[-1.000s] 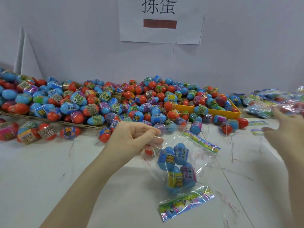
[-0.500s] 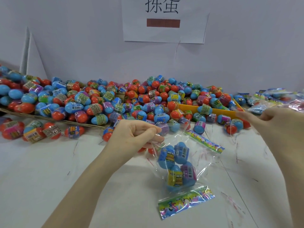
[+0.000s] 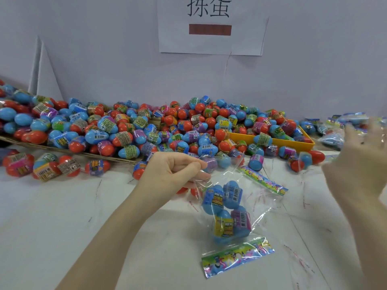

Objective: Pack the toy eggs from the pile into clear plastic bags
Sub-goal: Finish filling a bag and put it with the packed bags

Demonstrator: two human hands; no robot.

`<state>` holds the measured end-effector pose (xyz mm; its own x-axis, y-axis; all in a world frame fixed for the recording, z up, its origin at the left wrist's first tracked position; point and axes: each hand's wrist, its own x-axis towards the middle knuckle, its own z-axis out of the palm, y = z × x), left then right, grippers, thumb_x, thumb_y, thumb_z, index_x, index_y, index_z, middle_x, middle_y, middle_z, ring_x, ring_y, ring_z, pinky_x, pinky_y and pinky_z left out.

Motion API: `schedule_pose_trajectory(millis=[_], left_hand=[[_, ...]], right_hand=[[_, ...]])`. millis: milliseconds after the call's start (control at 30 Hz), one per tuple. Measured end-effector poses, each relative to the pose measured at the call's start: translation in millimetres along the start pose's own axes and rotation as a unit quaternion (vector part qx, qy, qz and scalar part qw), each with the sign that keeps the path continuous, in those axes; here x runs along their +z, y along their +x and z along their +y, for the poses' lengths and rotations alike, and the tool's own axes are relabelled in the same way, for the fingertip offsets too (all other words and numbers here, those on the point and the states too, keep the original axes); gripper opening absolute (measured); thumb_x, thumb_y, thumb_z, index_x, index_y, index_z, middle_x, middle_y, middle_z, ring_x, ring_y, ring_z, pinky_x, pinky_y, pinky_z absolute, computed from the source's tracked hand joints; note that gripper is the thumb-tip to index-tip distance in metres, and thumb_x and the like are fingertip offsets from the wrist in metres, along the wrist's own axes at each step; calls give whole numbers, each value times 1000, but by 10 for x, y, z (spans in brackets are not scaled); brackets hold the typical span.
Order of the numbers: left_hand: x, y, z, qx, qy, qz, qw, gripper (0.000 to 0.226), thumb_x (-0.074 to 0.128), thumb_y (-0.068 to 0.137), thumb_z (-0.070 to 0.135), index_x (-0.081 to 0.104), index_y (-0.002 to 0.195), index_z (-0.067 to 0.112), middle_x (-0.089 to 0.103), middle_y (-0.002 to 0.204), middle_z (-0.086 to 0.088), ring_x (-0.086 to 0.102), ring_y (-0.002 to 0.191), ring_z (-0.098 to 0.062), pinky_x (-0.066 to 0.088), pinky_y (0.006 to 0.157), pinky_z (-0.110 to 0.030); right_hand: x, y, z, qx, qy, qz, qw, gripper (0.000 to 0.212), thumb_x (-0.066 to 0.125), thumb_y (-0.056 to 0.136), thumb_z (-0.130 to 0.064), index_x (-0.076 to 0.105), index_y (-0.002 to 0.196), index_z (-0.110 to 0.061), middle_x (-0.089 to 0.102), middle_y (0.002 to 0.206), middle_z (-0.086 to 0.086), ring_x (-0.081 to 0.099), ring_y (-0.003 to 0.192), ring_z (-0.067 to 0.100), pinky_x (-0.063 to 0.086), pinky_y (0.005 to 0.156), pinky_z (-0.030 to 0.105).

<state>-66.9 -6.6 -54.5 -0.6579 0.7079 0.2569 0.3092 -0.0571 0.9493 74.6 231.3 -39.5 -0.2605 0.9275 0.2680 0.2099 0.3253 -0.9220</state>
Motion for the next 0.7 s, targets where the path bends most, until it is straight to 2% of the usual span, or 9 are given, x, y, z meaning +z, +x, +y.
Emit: schedule_pose_trajectory(millis=[67,133,267,333,400,500,600,633,700], left_hand=[[3,-2,2,2,2,0,1000,27,53,88,1,68,75,20,71,62,8,69,63,-3,50,51,-12],[-2,7,-8,4,2,4,1000,27,53,88,1,69,76,19,71,63,7,69,64,-4,49,50,-12],[-12,11,-7,10,3,7,1000,29,52,89,1,68,76,21,71,63,9,69,64,-3,50,51,-12],[-16,7,-13,12,7,12,1000,28,53,89,2,68,77,22,72,64,9,69,64,-3,50,52,-12],[-23,6,-16,17,2,21,1000,28,53,89,2,68,77,22,72,64,9,69,63,-2,50,51,-12],[-24,14,-17,23,-7,32,999,28,54,88,1,69,76,22,71,63,10,66,58,1,47,49,-10],[-28,18,-13,23,-9,40,999,28,55,88,2,69,76,23,70,61,12,63,56,3,46,50,-9],[-26,18,-18,24,-8,41,999,28,55,88,2,69,76,23,70,61,12,63,57,3,46,50,-9],[-32,16,-23,24,-7,41,999,28,55,88,2,69,76,23,70,62,12,64,57,3,46,50,-9]], right_hand=[[20,40,-82,-20,194,-33,980,46,45,80,12,59,114,-17,65,110,-2,58,100,9,46,84,18],[-3,-31,-95,-27,239,-74,968,51,31,79,17,58,98,-23,71,85,-7,66,78,3,48,72,18],[135,-191,-148,-238,-154,-34,958,47,73,65,2,64,107,-14,61,112,12,50,110,30,28,93,48],[226,-291,-184,-267,-165,-41,948,66,82,51,-44,58,103,-12,58,97,8,49,93,29,24,86,42],[287,-363,-212,-300,-209,-13,931,69,66,46,-65,48,85,-11,50,66,2,43,61,22,29,66,33],[333,-345,-128,-289,-315,-18,904,40,78,69,-32,43,66,-15,44,53,0,37,54,22,20,49,23],[341,-291,-132,-197,-344,-68,916,10,68,80,-12,59,84,-12,61,93,17,52,84,31,37,66,32],[318,-243,-90,-164,-397,-95,898,41,70,79,-16,54,117,-10,49,126,22,46,110,34,39,84,38],[311,-208,-47,-117,-467,-132,867,105,72,76,-18,-6,146,-10,-16,152,18,-3,142,32,10,110,55]])
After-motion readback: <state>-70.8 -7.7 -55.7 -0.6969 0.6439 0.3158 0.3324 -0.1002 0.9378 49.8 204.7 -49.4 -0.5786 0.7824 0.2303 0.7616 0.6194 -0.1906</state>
